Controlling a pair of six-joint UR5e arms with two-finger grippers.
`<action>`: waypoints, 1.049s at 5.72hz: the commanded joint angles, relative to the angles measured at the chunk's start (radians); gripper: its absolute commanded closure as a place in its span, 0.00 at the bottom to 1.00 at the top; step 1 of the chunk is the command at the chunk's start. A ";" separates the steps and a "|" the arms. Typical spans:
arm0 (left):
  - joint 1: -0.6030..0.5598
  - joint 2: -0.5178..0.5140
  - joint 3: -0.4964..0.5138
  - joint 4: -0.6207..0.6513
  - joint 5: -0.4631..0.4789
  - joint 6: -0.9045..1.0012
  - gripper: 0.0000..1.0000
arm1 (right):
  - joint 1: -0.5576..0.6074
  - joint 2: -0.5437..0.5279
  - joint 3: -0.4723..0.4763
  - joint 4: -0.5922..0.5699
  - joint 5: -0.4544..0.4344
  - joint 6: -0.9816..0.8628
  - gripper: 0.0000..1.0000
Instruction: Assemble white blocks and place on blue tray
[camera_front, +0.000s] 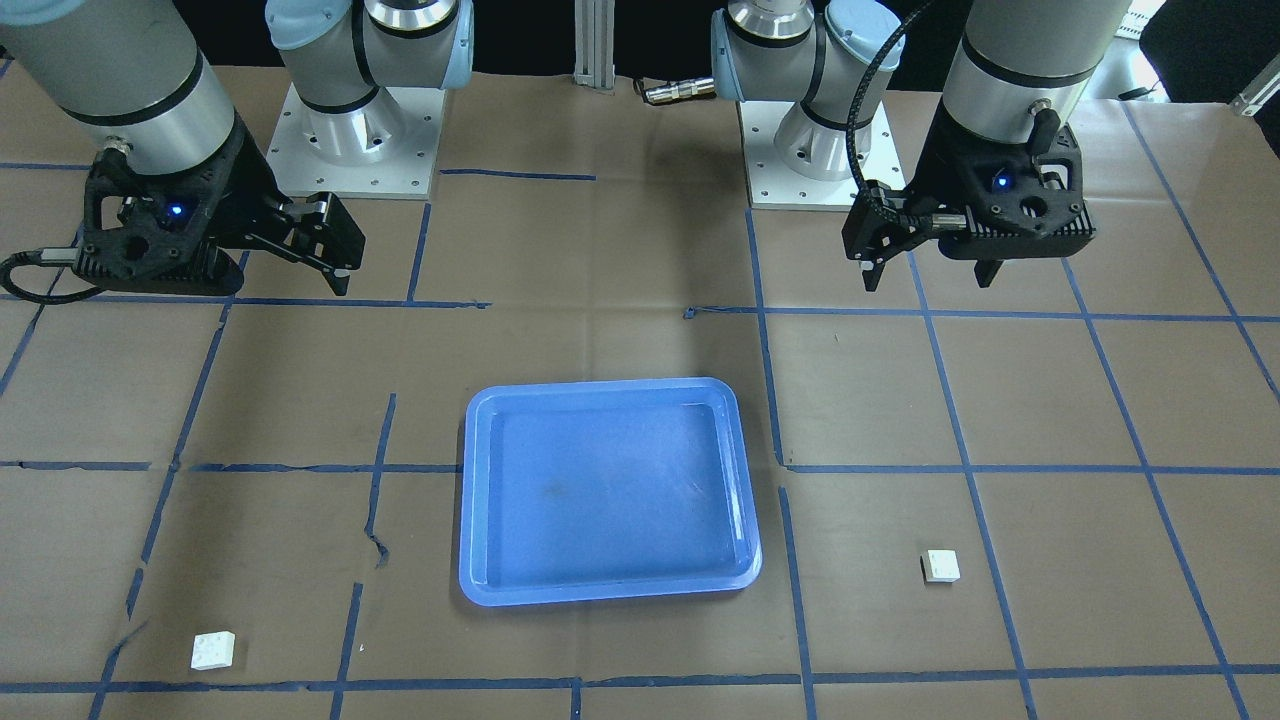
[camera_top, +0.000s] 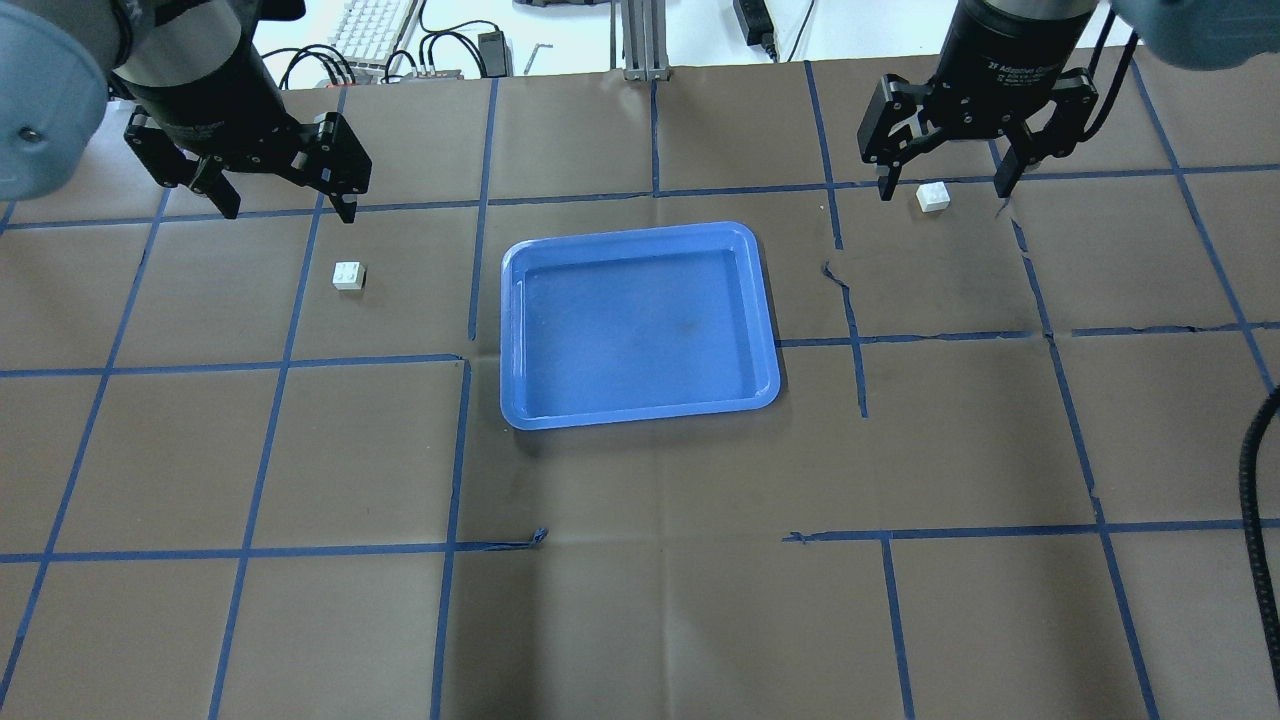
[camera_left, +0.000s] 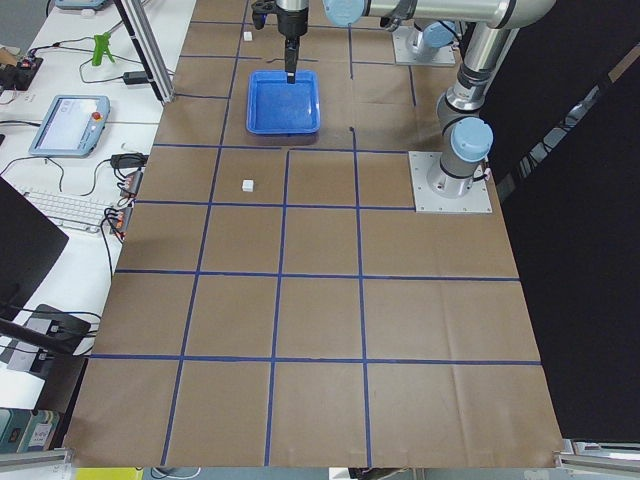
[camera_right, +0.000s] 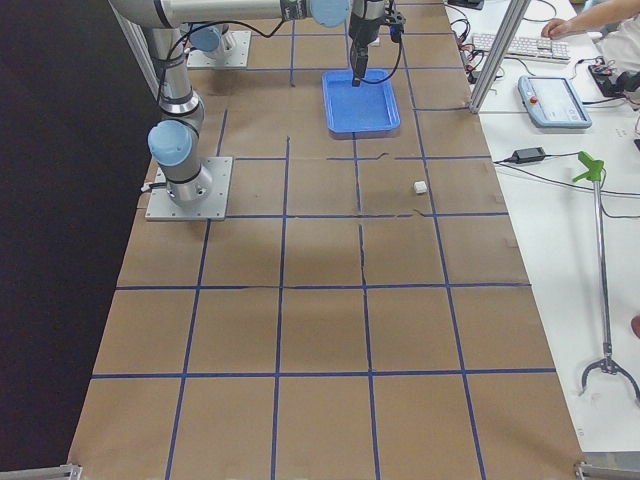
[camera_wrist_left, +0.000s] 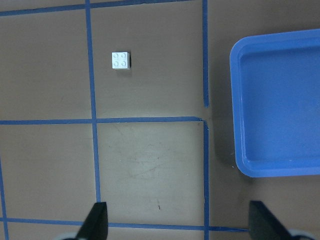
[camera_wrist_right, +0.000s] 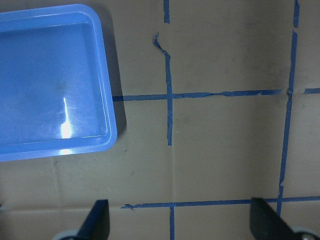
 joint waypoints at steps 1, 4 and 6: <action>0.000 0.008 -0.005 -0.007 0.000 0.000 0.00 | -0.002 0.002 0.001 0.000 0.000 0.000 0.00; 0.006 -0.004 -0.006 0.003 -0.009 0.010 0.00 | -0.003 0.004 -0.001 0.000 -0.005 -0.015 0.00; 0.033 -0.002 -0.008 0.003 -0.005 0.018 0.00 | -0.005 0.004 -0.007 -0.020 -0.002 -0.268 0.00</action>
